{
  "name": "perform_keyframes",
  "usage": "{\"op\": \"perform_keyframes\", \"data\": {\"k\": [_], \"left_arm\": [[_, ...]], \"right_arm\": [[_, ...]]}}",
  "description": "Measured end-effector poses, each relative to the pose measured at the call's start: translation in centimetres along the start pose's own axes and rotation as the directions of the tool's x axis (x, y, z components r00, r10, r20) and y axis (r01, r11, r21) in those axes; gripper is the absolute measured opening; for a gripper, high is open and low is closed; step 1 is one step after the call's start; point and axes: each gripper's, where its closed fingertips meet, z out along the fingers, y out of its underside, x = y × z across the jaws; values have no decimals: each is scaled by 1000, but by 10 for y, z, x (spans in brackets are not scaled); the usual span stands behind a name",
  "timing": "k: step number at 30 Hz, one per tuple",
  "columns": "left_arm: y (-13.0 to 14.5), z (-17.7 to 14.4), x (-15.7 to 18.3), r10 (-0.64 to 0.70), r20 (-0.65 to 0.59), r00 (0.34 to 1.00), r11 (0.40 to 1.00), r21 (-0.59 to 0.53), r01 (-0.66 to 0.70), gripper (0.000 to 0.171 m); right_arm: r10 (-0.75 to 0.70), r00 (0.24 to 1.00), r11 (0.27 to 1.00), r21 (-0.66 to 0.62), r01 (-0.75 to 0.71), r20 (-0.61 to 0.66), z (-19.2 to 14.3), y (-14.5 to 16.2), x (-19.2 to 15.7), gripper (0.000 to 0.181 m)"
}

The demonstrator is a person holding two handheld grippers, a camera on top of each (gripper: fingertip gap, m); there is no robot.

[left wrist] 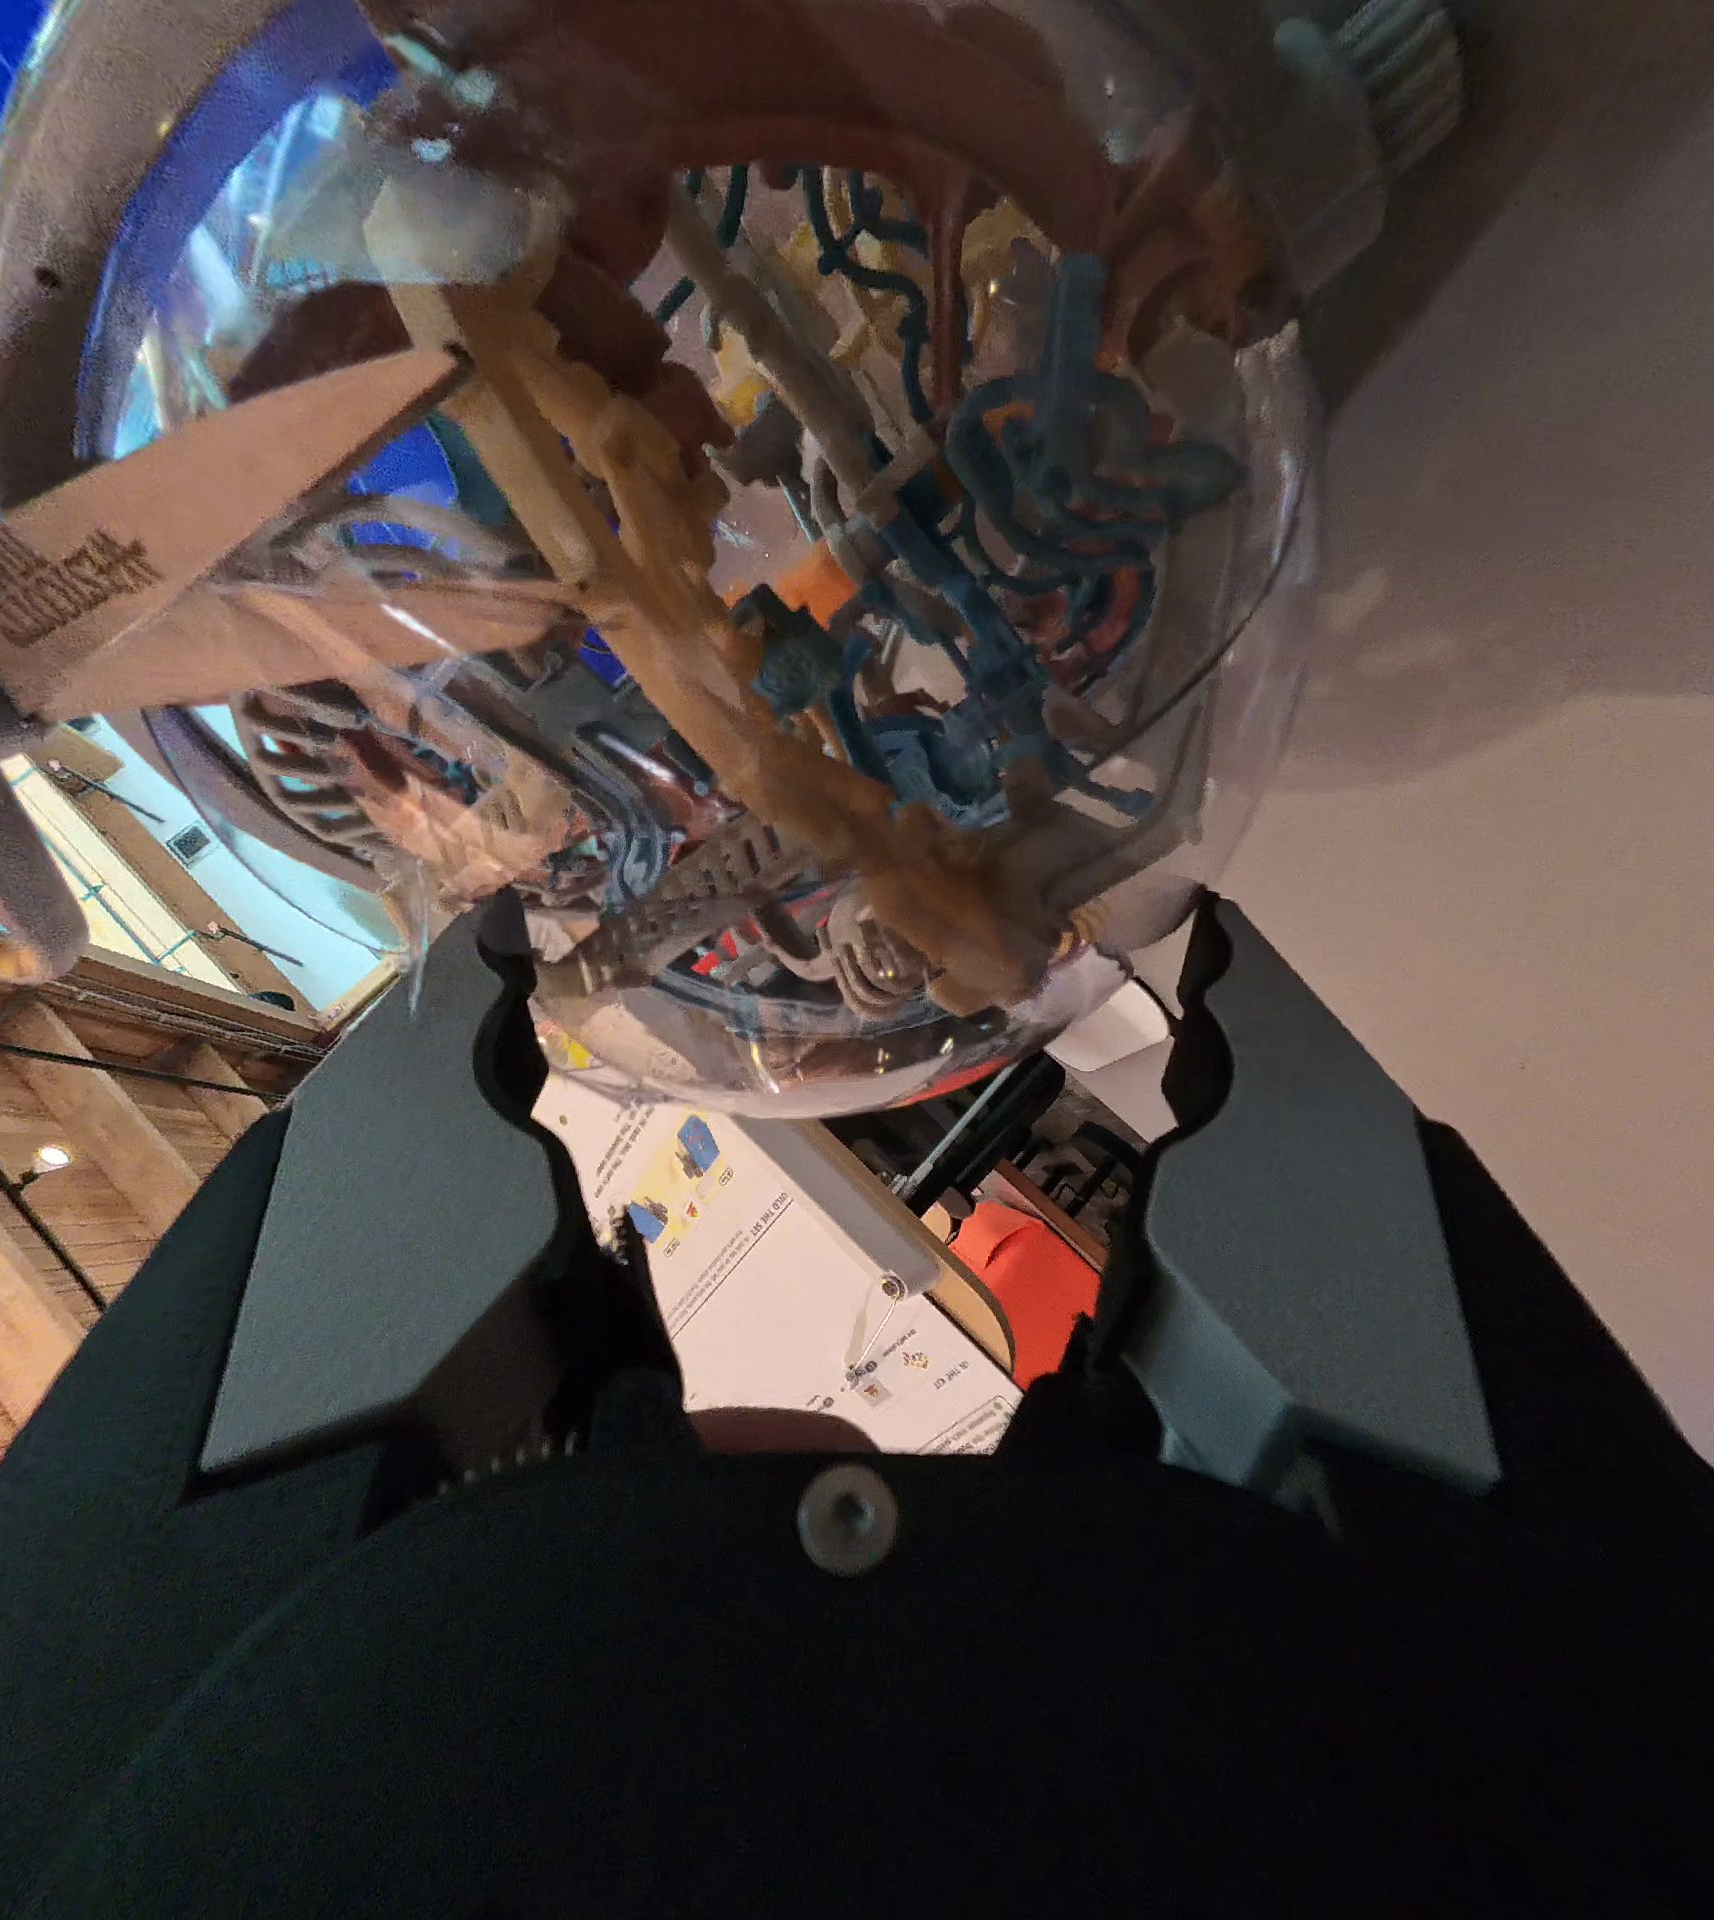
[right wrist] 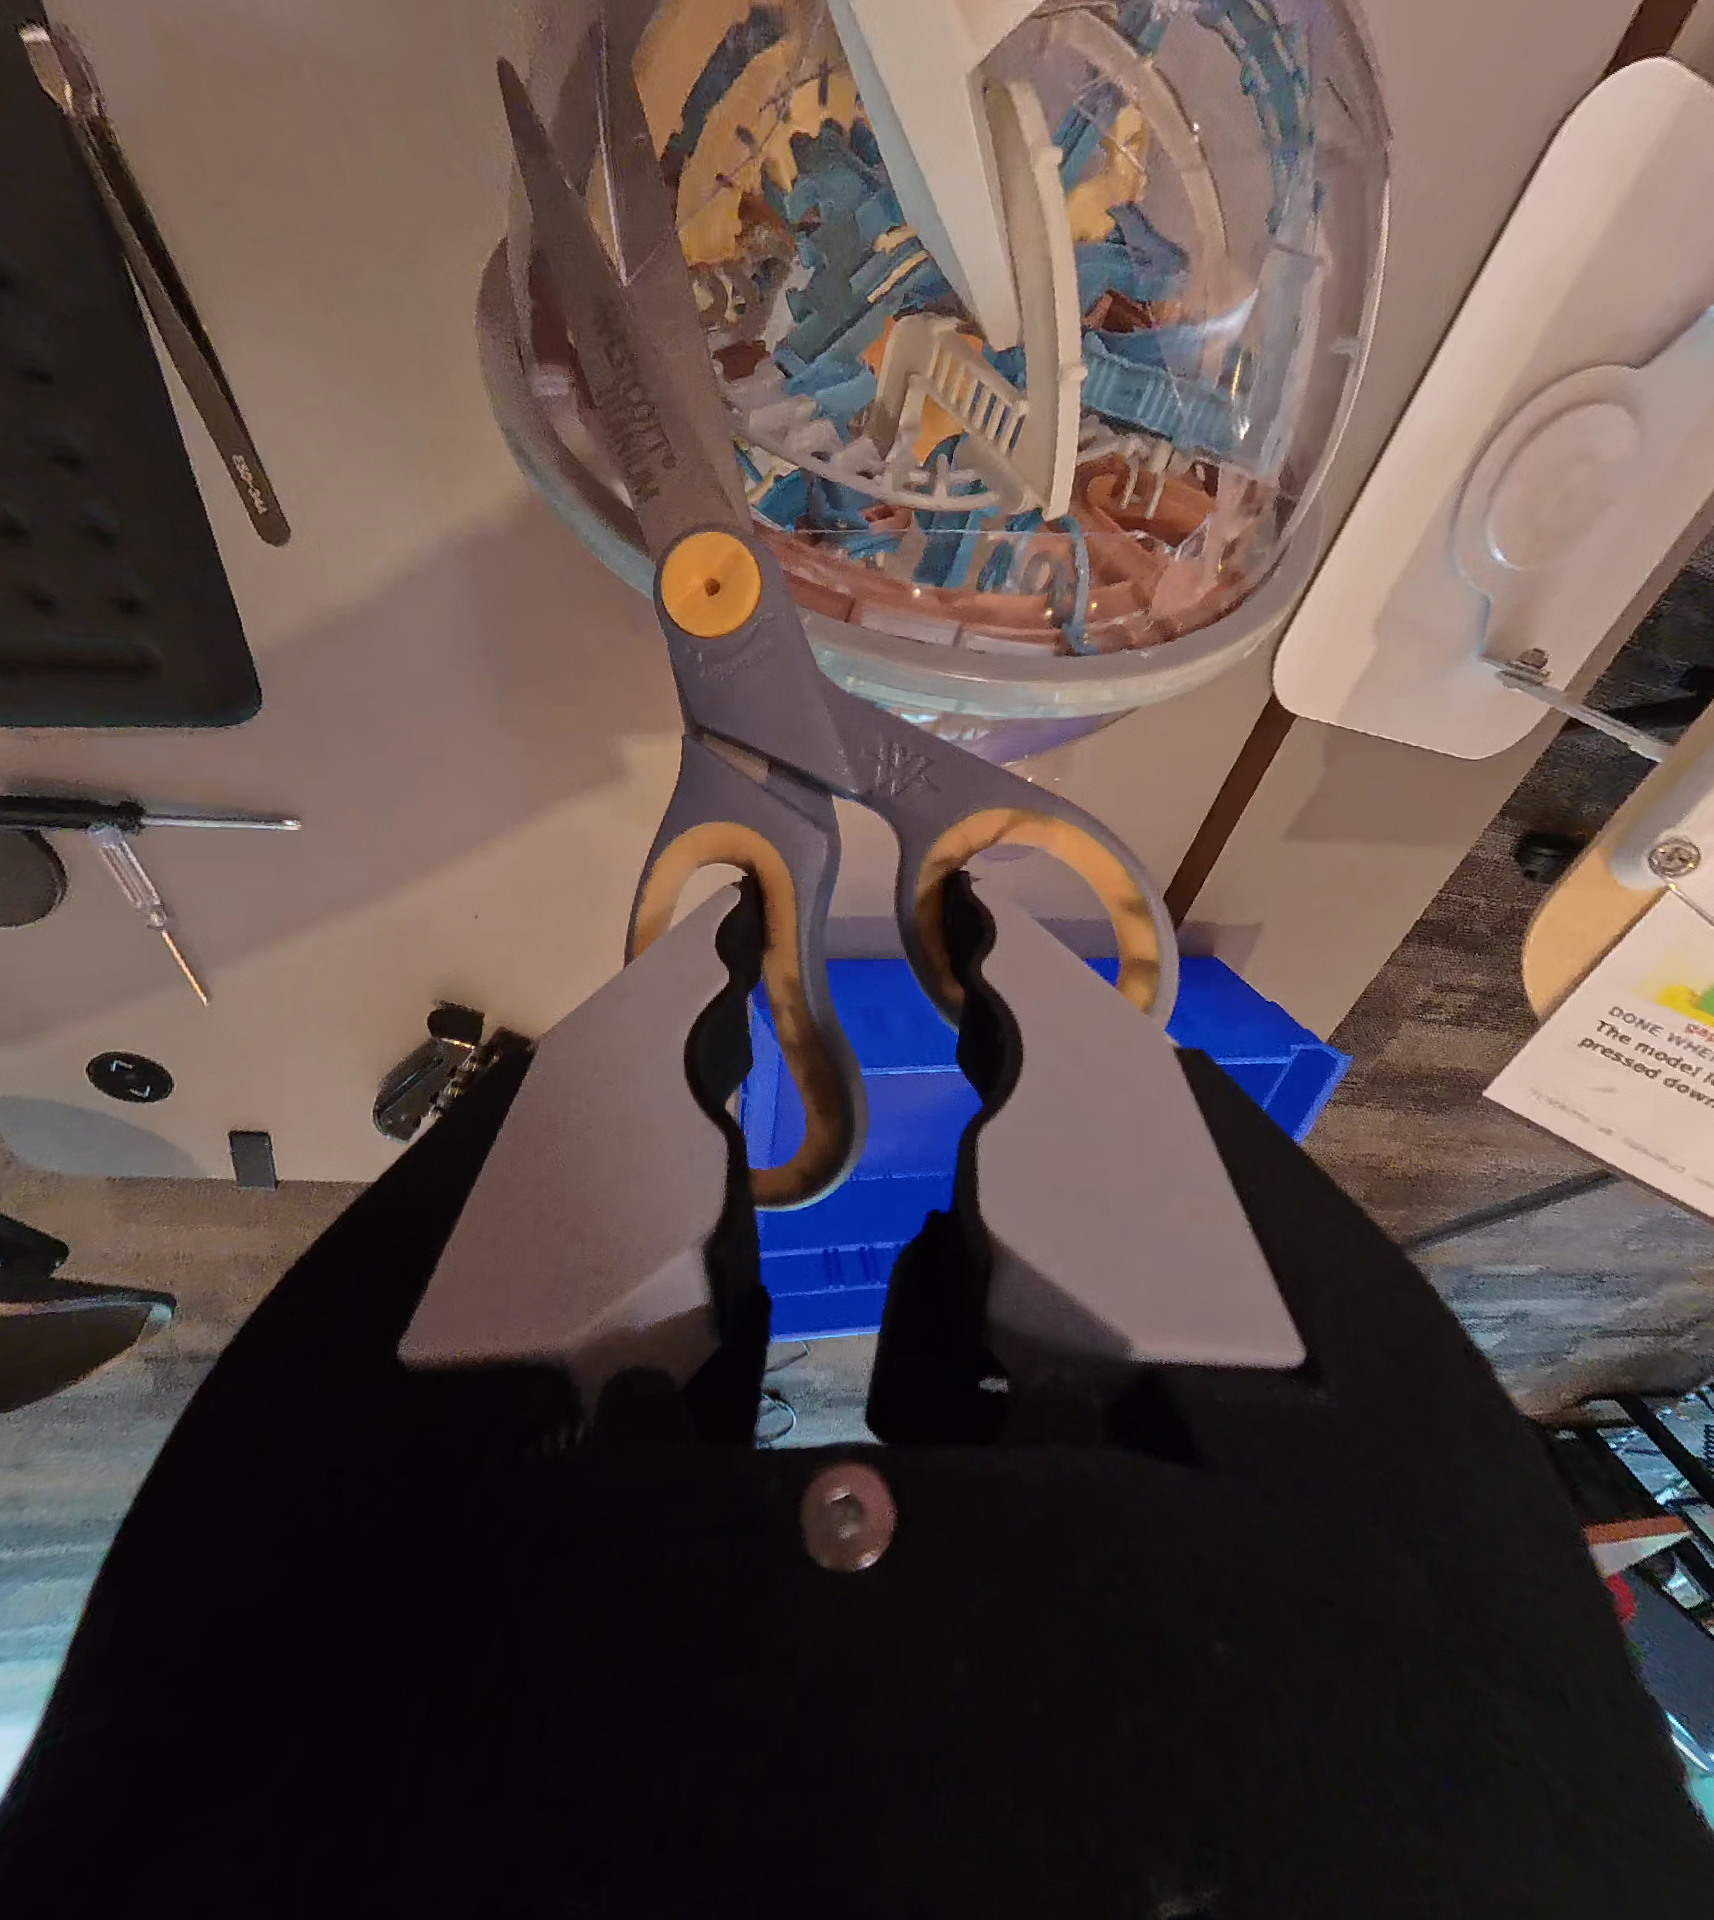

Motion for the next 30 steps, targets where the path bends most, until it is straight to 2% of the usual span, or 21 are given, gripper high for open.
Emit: {"op": "perform_keyframes", "data": {"k": [6,10,13,15,18,19,21,23,24,26,28,30], "left_arm": [[-1,-1,-2,2,12,1000,1000,3,-2,119],[0,-4,0,-20,20,1000,999,-25,20,120],[3,-13,5,-110,-21,994,994,-18,109,124],[9,-24,3,-197,-34,980,980,-19,196,130],[22,-39,3,-353,-70,933,936,-36,352,129],[26,-43,5,-410,-90,908,912,-48,407,125],[22,-54,0,-551,-136,823,831,0,556,127],[4,-65,-13,-693,-217,688,691,72,719,121],[-6,-71,-27,-750,-247,613,603,122,788,110],[-14,-73,-41,-813,-295,502,491,116,864,116],[-20,-75,-61,-856,-344,385,354,151,923,102],[-21,-77,-70,-858,-394,329,298,139,944,111]], "right_arm": [[17,999,1000,21,-18,42,1,-2,-4,33],[34,999,998,49,-35,23,6,-1,-5,32],[64,998,995,78,-63,-13,3,0,-3,31],[76,997,993,90,-73,-23,6,3,-2,24],[59,998,993,98,-59,-5,14,-1,-10,23],[52,999,994,99,-51,-10,17,-4,-12,23],[50,998,993,106,-47,-26,17,-9,-11,23],[52,997,994,99,-47,-54,14,-11,-10,23],[53,997,994,99,-46,-62,11,-13,-10,23],[25,995,999,39,-22,-94,7,-12,-11,22],[10,994,1000,0,-10,-111,3,-12,-13,22],[-5,995,1000,-7,4,-101,1,-18,-20,22]]}}
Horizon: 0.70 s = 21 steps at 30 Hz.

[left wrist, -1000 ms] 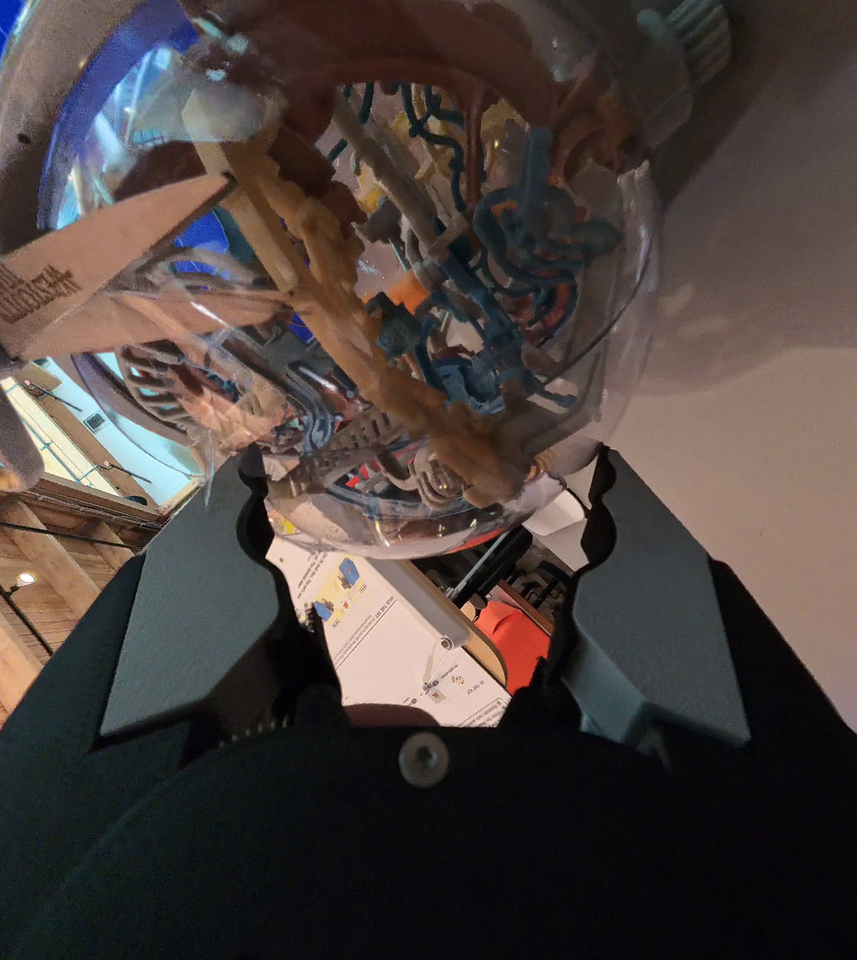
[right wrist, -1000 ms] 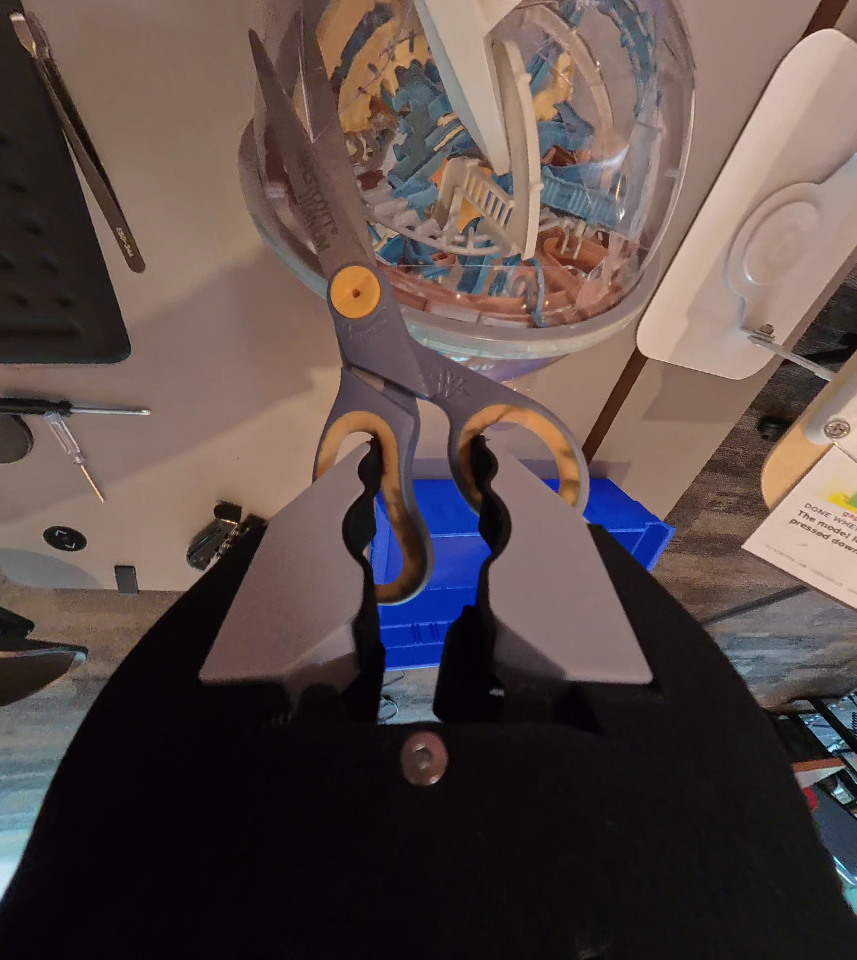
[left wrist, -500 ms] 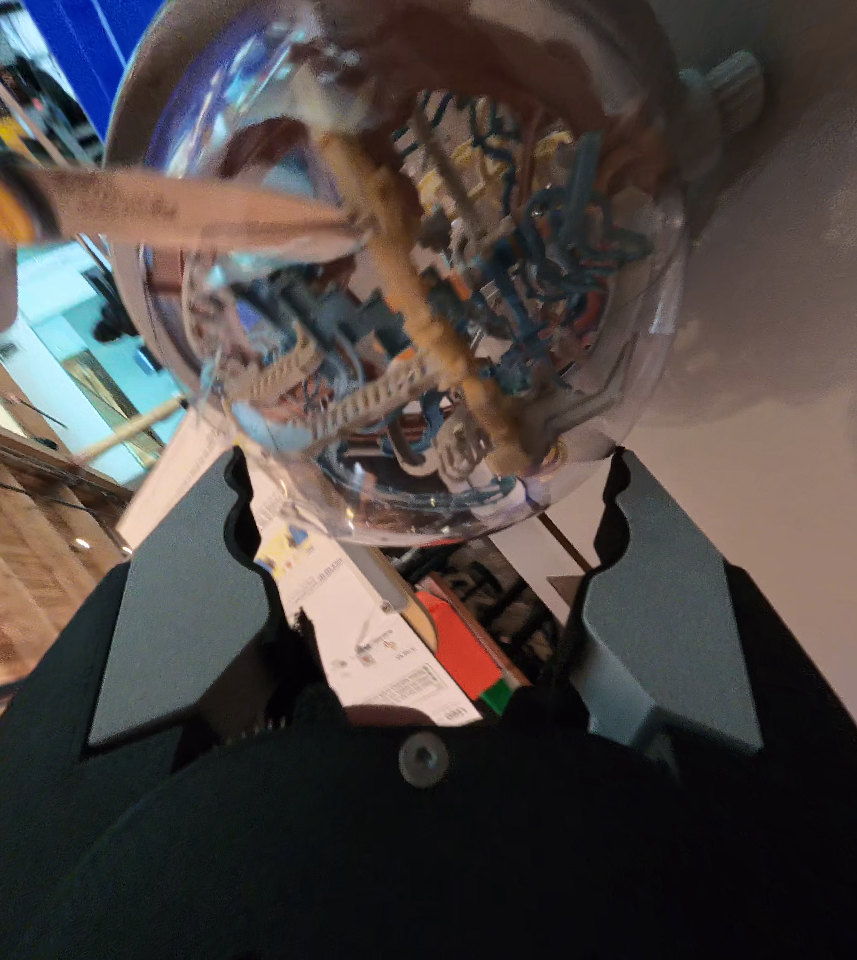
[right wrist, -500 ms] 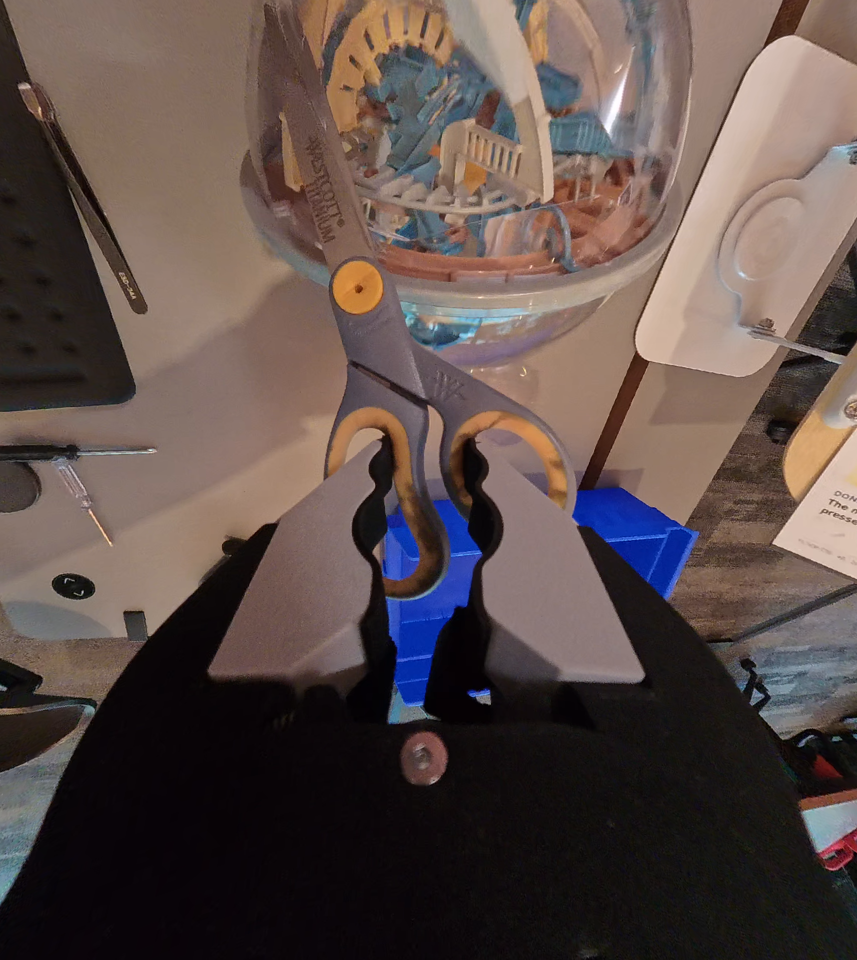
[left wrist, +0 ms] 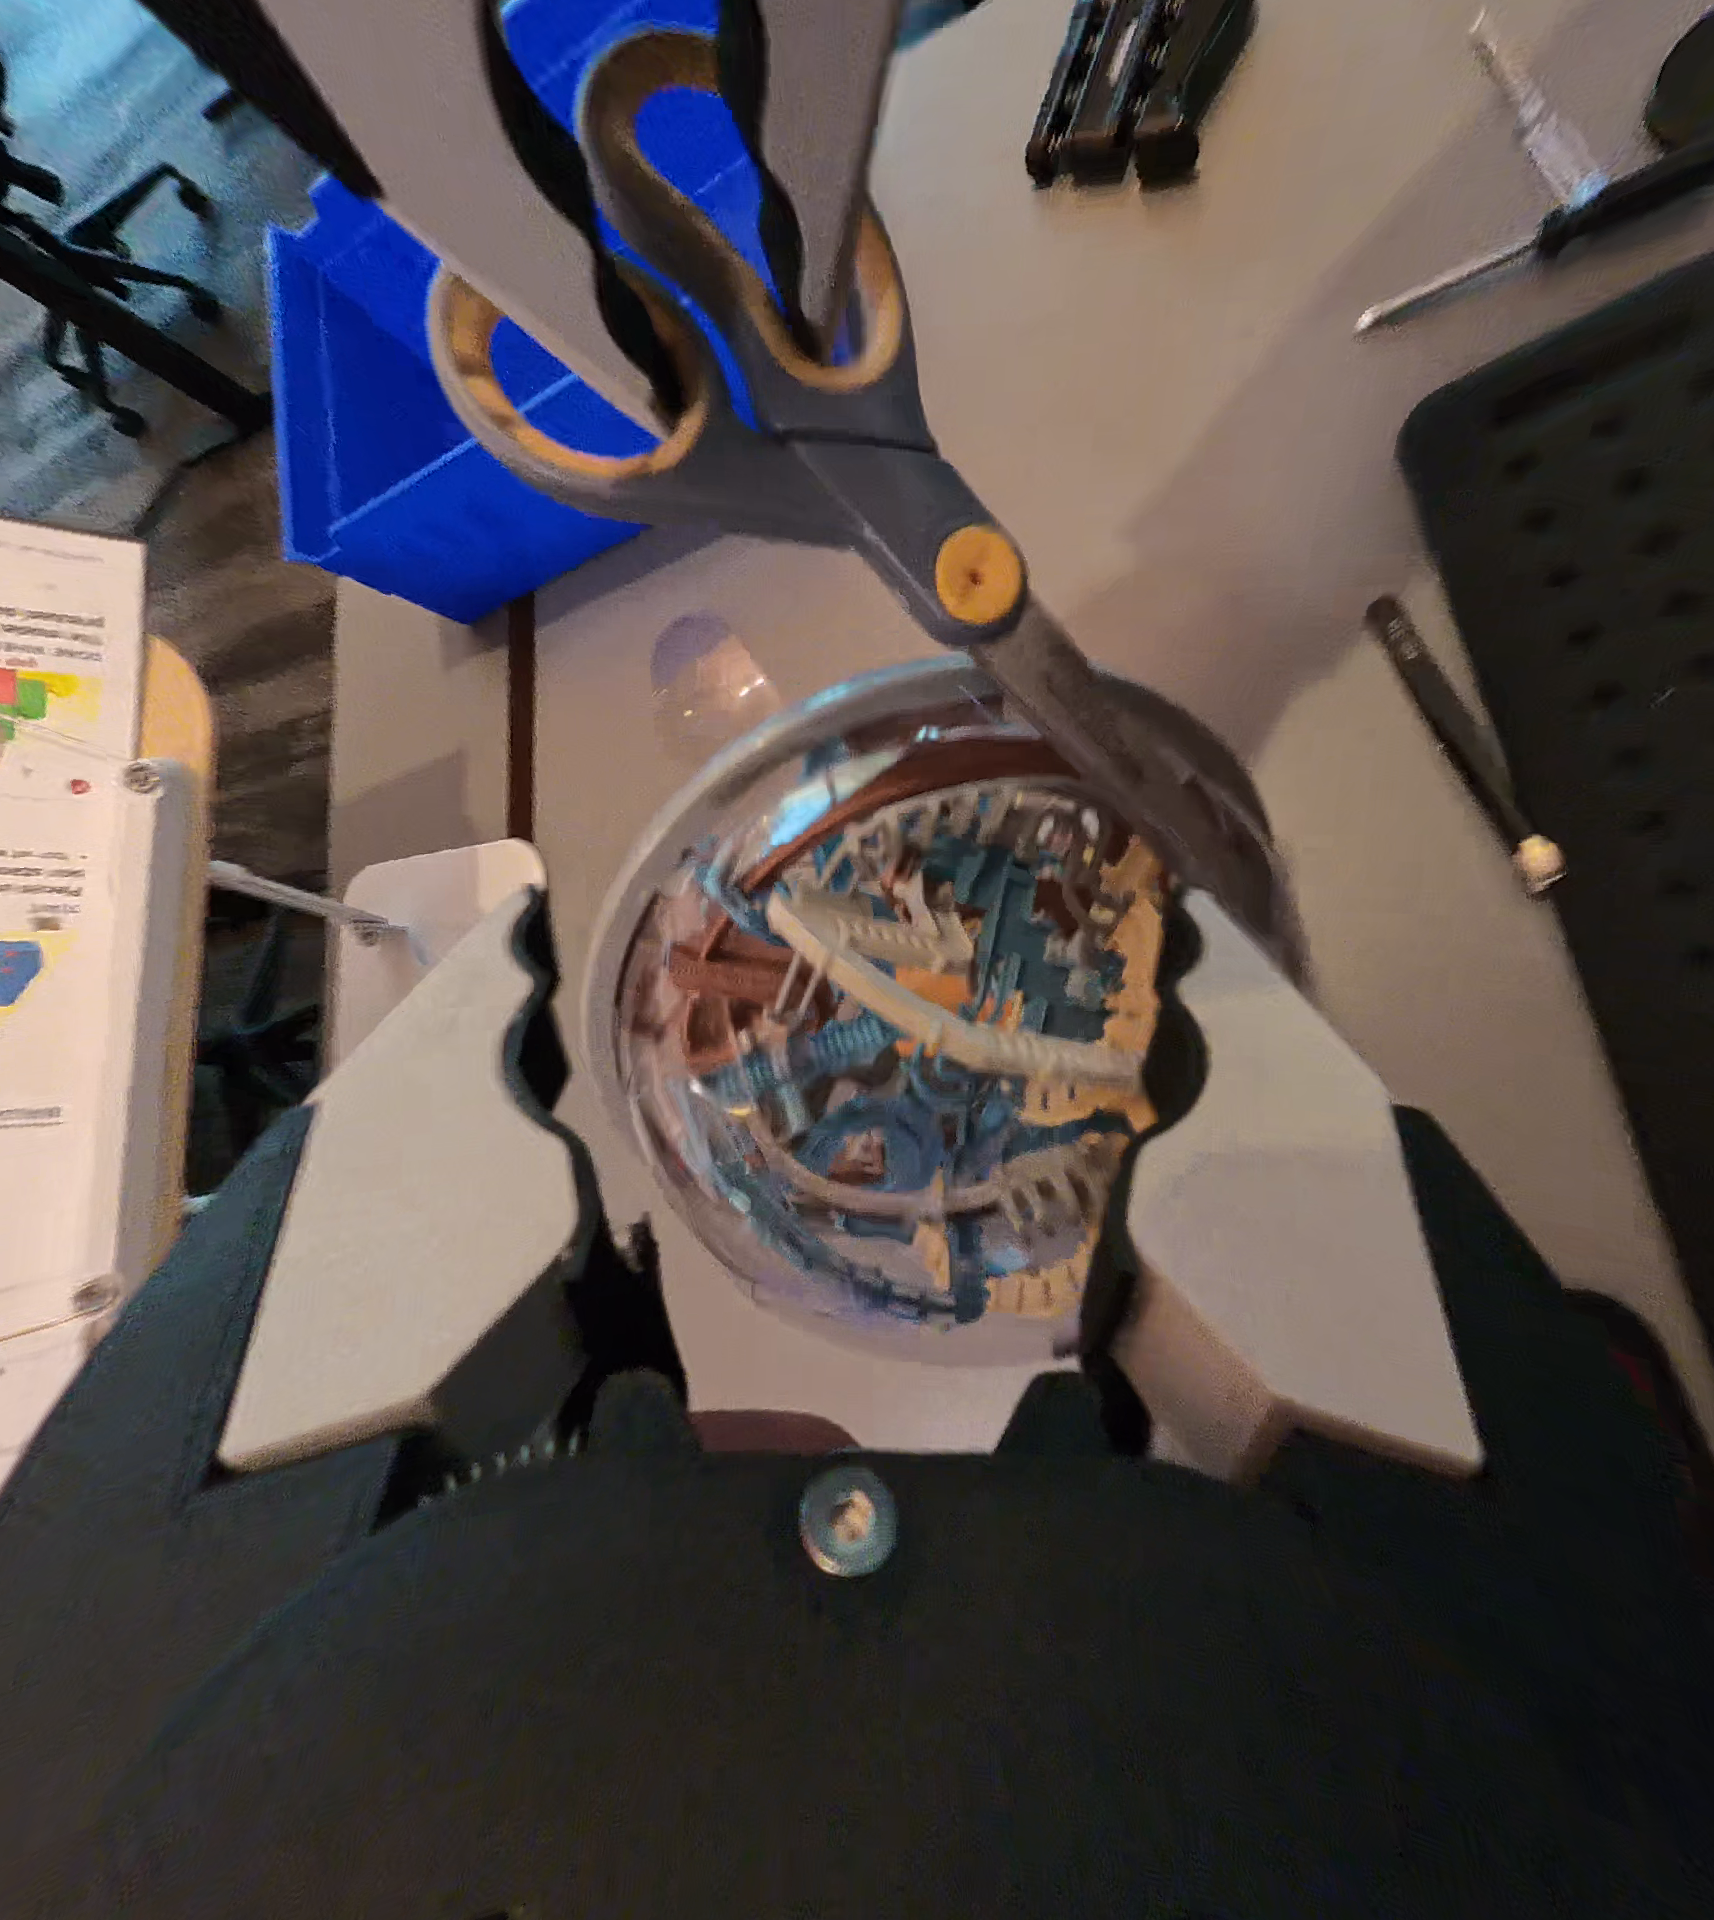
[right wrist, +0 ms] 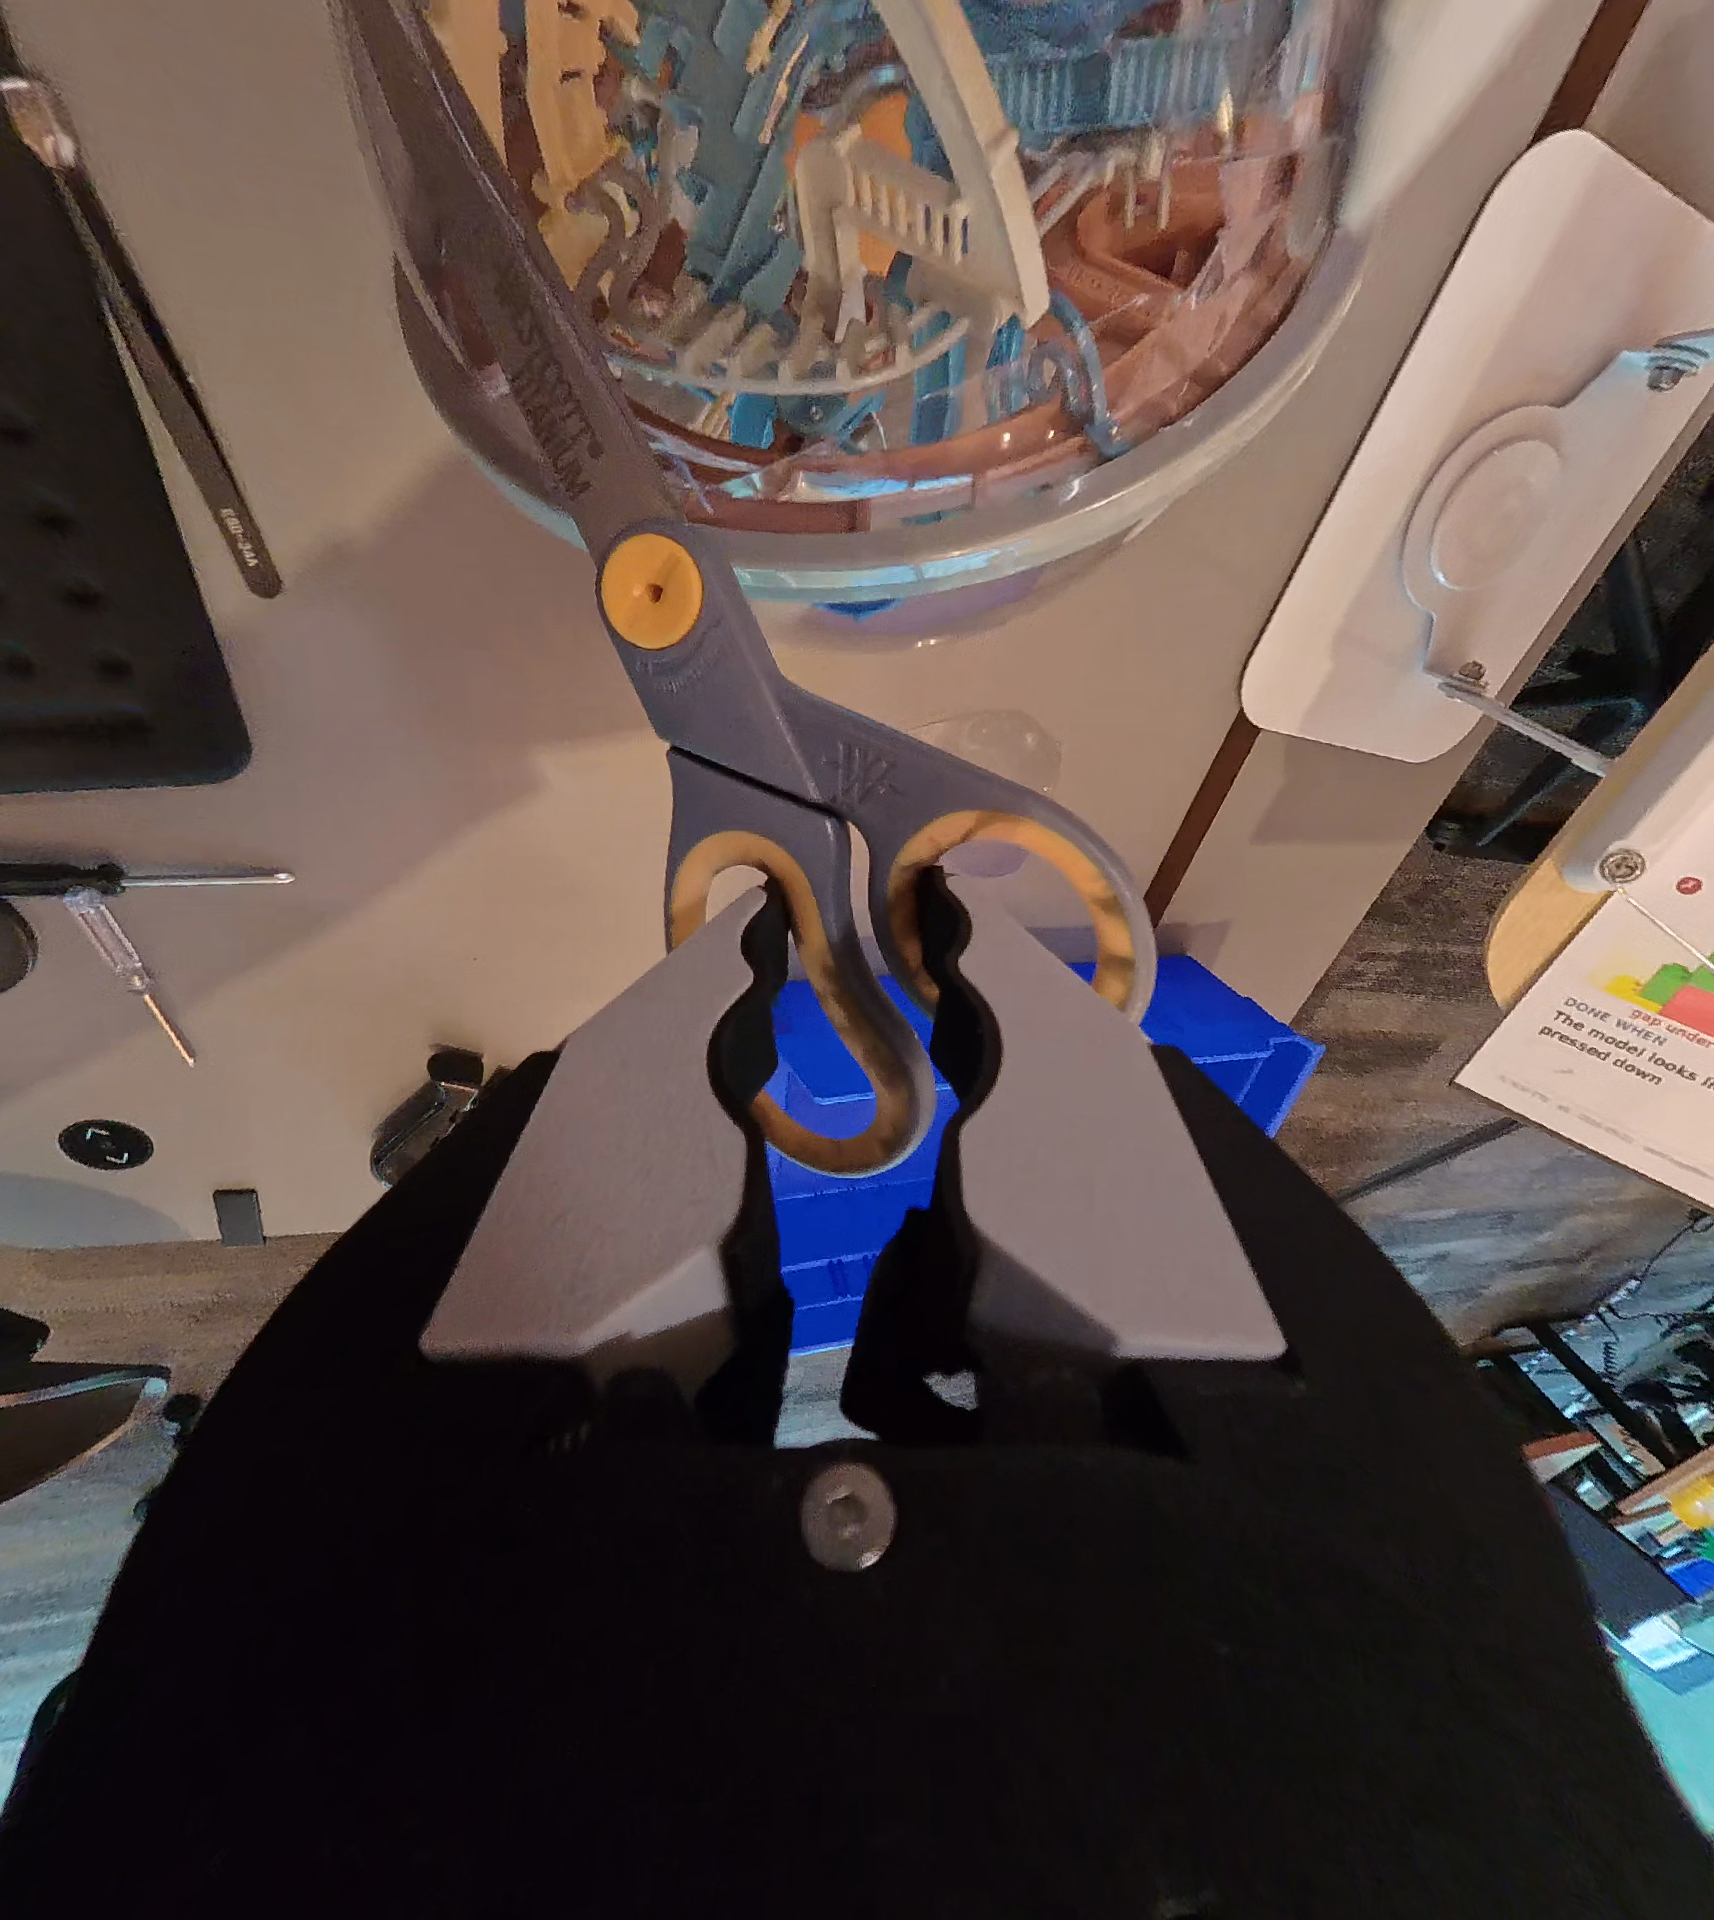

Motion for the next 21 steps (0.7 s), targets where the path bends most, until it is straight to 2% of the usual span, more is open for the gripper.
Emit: {"op": "perform_keyframes", "data": {"k": [1,2,4,6,8,12,13,16,19,21], "left_arm": [[-4,-1,4,-44,-54,998,999,12,45,118],[-6,-2,9,-71,-110,991,997,8,72,117],[-1,-1,6,-80,-130,988,997,-11,79,117],[-7,-2,7,-123,-206,971,990,47,136,105],[-18,-1,-9,-195,-218,956,967,123,225,97],[-32,5,-27,-300,-404,864,883,226,412,75],[-36,7,-29,-302,-433,849,866,247,434,67],[-50,15,-37,-314,-490,813,821,290,492,66],[-62,20,-31,-283,-536,795,820,294,490,65],[-66,19,-24,-261,-599,757,817,281,504,49]], "right_arm": [[-8,1000,1000,5,8,-2,-1,-4,-3,22],[-11,1000,1000,11,11,0,-2,-9,-5,22],[-23,1000,1000,8,23,-17,-4,-13,-6,22],[-32,999,999,12,33,-33,-6,-16,-7,22],[-52,996,998,17,54,-65,-9,-20,-7,22],[-78,988,997,20,81,-133,-15,-28,-5,22],[-81,986,996,19,84,-143,-16,-30,-6,22],[-109,975,993,12,113,-192,-18,-33,-4,22],[-181,941,983,-29,180,-286,-20,-37,2,22],[-224,917,975,-85,207,-331,-22,-36,5,22]]}}
